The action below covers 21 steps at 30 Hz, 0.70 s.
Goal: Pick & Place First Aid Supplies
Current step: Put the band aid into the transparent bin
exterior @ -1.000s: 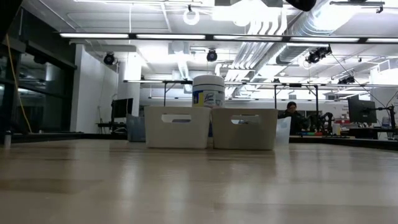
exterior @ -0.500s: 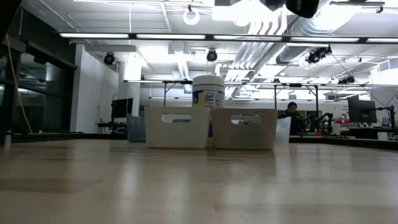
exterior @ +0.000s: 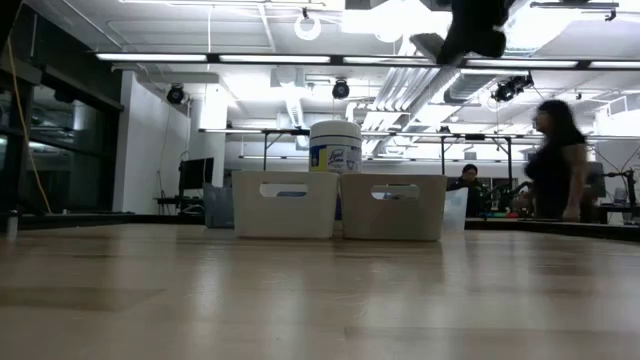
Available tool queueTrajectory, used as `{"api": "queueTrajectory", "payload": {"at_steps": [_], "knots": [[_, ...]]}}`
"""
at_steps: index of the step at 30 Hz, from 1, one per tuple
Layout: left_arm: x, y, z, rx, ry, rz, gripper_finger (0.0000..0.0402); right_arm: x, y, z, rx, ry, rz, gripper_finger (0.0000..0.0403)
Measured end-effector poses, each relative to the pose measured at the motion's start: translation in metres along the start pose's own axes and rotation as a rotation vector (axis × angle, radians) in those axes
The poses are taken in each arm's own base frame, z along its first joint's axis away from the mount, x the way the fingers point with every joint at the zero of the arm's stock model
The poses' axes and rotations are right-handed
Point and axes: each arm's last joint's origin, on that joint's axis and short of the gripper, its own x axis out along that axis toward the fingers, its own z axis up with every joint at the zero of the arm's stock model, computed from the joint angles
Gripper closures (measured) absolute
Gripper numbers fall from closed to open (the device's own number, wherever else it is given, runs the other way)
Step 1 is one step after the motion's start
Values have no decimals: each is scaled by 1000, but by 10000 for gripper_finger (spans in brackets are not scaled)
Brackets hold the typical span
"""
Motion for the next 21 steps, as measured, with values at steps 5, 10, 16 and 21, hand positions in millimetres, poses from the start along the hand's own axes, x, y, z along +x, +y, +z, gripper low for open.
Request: {"api": "queueTrajectory", "payload": {"at_steps": [5, 10, 16, 21], "knots": [[-7, 5, -19, -22, 49, 39, 177, 9, -43, 11, -4, 46, -73, 403], [4, 2, -50, -20, 134, 49, 177, 25, -93, 21, -20, 100, -134, 403], [31, -16, -106, -140, 71, -72, 176, 60, -146, 26, -26, 183, -125, 403], [61, -44, -161, -318, -194, -263, 176, 93, -180, 26, -31, 210, -65, 403]]}}
